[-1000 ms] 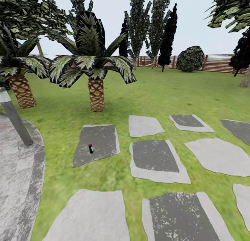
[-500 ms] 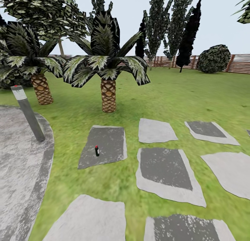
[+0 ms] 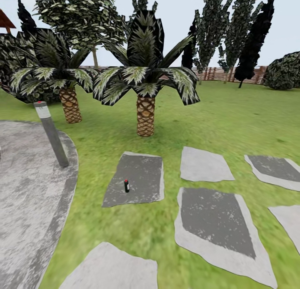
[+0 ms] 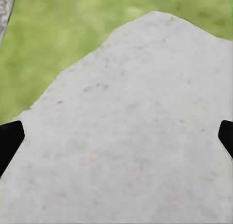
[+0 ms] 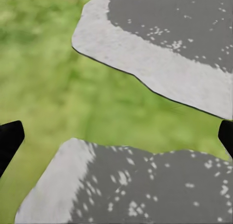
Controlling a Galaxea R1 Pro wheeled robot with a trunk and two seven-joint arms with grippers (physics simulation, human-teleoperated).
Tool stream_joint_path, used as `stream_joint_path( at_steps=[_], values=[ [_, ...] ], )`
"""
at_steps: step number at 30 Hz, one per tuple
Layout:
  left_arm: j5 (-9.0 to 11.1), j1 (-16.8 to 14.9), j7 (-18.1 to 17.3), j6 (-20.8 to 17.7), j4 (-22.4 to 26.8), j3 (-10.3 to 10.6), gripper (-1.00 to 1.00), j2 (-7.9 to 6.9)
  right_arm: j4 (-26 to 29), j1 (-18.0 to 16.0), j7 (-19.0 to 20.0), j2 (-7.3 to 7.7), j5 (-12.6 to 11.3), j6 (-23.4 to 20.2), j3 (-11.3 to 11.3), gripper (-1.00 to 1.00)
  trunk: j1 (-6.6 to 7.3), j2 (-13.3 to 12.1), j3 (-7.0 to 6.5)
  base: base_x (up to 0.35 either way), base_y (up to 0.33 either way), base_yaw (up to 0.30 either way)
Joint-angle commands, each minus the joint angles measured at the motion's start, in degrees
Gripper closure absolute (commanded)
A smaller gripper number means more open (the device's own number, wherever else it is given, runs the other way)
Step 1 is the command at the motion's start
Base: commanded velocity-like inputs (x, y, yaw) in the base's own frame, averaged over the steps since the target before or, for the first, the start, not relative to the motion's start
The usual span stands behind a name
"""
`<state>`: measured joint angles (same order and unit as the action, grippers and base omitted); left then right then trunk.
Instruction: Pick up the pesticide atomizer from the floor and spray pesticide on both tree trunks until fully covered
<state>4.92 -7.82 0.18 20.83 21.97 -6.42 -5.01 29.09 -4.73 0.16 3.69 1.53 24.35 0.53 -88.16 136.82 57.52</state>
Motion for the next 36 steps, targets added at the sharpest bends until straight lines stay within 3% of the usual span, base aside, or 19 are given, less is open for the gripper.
stream_joint_path(
  at_steps=[1,10,11,17,22,26,28,36],
  values=[
    [0.0,0.0,0.0,0.0,0.0,0.0,-1.00,0.00,0.0,0.0,0.0,0.00,0.0,0.0,0.0,-1.00,0.00,0.0,0.00,0.274,-0.002,0.088],
    [-0.2,-0.3,0.0,-0.4,0.8,0.2,-1.00,-0.13,0.3,0.0,0.0,0.02,0.0,0.1,-0.2,-1.00,0.00,0.0,0.01,0.137,0.000,0.017],
    [-0.3,-2.9,-0.1,-0.8,1.7,0.2,-1.00,-0.34,1.1,-0.1,-0.3,0.07,-0.1,0.0,-0.3,-1.00,0.00,0.0,0.01,0.004,0.000,0.000],
    [-0.6,-10.5,-0.2,-3.0,1.7,0.5,-1.00,-0.37,6.2,-2.3,-0.4,0.28,0.0,-0.1,-0.4,-1.00,0.00,0.0,0.01,0.001,0.000,0.000],
    [-0.8,-17.1,-0.4,-10.4,2.2,0.7,-1.00,-0.22,9.1,-8.0,-0.5,0.34,0.0,-0.6,-0.4,-1.00,0.00,0.0,0.01,0.000,0.000,0.000],
    [-0.8,-19.6,-0.7,-12.4,2.4,0.8,-1.00,-0.13,9.4,-11.3,-0.4,0.35,-0.1,-2.5,-0.4,-1.00,0.00,0.0,0.01,0.000,0.000,0.000],
    [-0.7,-21.4,-0.9,-13.1,2.4,0.8,-1.00,-0.18,9.5,-13.7,-0.4,0.29,-0.2,-6.4,-0.4,-1.00,0.00,0.0,0.01,0.000,0.000,0.000],
    [-0.9,-23.1,-1.1,-13.3,2.5,1.0,-1.00,0.01,9.7,-15.0,-0.2,0.12,-0.4,-9.6,-0.3,-1.00,0.00,0.0,0.01,0.000,0.000,0.000]
  ],
)
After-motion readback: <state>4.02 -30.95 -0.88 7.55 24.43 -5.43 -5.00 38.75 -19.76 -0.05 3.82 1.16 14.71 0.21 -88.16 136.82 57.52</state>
